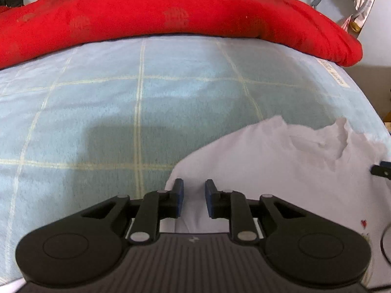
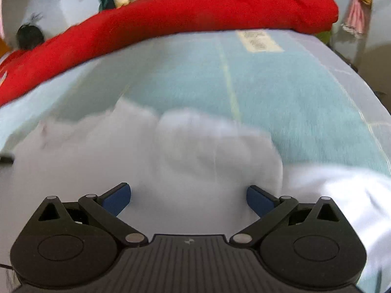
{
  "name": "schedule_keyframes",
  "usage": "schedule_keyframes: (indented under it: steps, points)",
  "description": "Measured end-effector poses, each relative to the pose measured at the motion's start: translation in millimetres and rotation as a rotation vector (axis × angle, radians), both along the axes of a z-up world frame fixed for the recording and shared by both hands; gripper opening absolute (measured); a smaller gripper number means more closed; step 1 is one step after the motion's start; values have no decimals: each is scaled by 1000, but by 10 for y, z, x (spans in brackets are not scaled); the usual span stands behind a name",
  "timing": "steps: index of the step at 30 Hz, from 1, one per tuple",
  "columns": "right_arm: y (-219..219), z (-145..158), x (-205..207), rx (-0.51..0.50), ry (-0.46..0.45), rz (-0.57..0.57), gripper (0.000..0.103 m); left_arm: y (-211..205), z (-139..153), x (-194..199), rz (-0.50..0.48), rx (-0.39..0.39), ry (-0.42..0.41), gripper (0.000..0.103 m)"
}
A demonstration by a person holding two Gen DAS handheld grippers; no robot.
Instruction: Fold clothes
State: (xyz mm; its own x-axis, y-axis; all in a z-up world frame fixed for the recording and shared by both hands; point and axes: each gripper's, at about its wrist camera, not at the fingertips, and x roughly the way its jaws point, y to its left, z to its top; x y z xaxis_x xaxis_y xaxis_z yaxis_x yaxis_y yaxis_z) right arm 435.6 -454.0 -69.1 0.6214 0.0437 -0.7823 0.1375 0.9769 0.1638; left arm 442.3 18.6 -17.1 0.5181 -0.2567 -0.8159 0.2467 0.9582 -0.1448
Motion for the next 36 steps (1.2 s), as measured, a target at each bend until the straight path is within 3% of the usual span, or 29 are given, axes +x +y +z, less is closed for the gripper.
schedule_keyframes:
  steps: [3,6,9,11,14,19,23,24,28,32,36]
  points:
    - [40,171,-4,-10,-2,7,103,-6,169,-141,-19,-69,-22,36]
    - [126,375,-203,35,-38,33,103,-55,242,-311,-66,-146,-18,36]
    - [222,368,-299,91,-49,83,103,-138,94,-383,-114,-201,57,38]
    - [270,224,-146,101,-37,92,103,-199,-47,-358,-119,-165,83,37]
    - [210,-7,174,41,-36,74,103,-196,-173,-242,-101,-107,41,38]
    - [74,-109,626,-90,-20,77,103,-221,-79,-25,-91,-24,-7,33]
    - [76,159,495,-56,-27,33,103,-96,116,-81,-52,-93,-11,36]
    - [123,239,397,-48,-40,44,103,-81,138,-139,-58,-109,-9,41]
    - [320,318,18,-3,-31,56,103,-78,148,-408,-94,-137,15,44]
    - [445,-2,-122,-8,38,46,103,-131,-107,-460,-88,-86,50,46]
    - [373,-111,88,-32,-13,35,103,-177,-137,-251,-71,-44,8,47]
